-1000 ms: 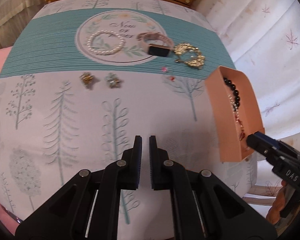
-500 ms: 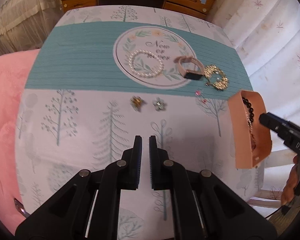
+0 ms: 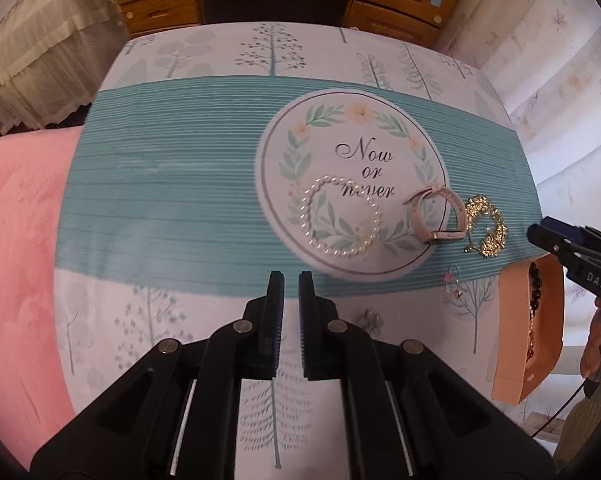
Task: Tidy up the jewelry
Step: 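Grasp the pearl bracelet with the left tool while the right tool grasps the gold leaf brooch, then carry the brooch with the right tool while the left carries the pearl bracelet into the tray, then open both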
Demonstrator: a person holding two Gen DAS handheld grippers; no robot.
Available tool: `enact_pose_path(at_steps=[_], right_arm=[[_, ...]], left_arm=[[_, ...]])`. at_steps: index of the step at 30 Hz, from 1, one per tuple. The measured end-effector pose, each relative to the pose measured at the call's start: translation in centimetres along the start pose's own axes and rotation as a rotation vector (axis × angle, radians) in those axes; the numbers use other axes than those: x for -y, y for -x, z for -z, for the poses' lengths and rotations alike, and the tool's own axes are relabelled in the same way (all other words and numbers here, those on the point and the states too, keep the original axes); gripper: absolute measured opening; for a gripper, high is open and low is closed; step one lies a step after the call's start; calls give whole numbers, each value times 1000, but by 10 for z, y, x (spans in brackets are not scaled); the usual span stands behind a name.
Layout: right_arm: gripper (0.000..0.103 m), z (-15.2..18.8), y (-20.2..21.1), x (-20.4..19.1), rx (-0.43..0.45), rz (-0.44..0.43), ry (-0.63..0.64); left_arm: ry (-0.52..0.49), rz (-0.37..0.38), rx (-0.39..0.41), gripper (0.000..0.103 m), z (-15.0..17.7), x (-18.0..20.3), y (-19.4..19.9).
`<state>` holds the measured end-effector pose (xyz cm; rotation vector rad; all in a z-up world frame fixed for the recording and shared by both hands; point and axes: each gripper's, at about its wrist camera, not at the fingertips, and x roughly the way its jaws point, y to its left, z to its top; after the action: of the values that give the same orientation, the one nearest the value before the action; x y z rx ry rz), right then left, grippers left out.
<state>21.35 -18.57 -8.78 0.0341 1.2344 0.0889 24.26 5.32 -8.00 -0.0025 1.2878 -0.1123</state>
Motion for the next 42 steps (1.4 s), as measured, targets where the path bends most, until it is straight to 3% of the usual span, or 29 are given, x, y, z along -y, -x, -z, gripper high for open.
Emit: enact_pose_path(at_steps=[6,11,15,23,26,28,40,42], right_arm=[[46,-24,-44,19,-73,-5,-26],[46,-28,-68,15,-99,-16,2],[34,-29,-78,4,-110,5,51],[20,-33,-93,-2,-120,22,59],[18,-33,-93,-1,-120,20,53],[10,-33,-91,1,-115,9,43],[10,-21,-38,15,4,-85,-54],[10,-15,-22,15,30,-108,-66]], left_arm=[[44,6,-76,3,-27,7,-43],[35,-46,-101,3,-39,14,-68],[55,-48,-105,3,-46,16,-76],[90,-35,-104,4,-59,16,-88],[111,-36,-106,4,-63,14,-89],[122,-29,-108,4,-65,12,-93],[109,-36,-106,4,-61,5,-86],[126,16,-107,4,-59,4,-85]])
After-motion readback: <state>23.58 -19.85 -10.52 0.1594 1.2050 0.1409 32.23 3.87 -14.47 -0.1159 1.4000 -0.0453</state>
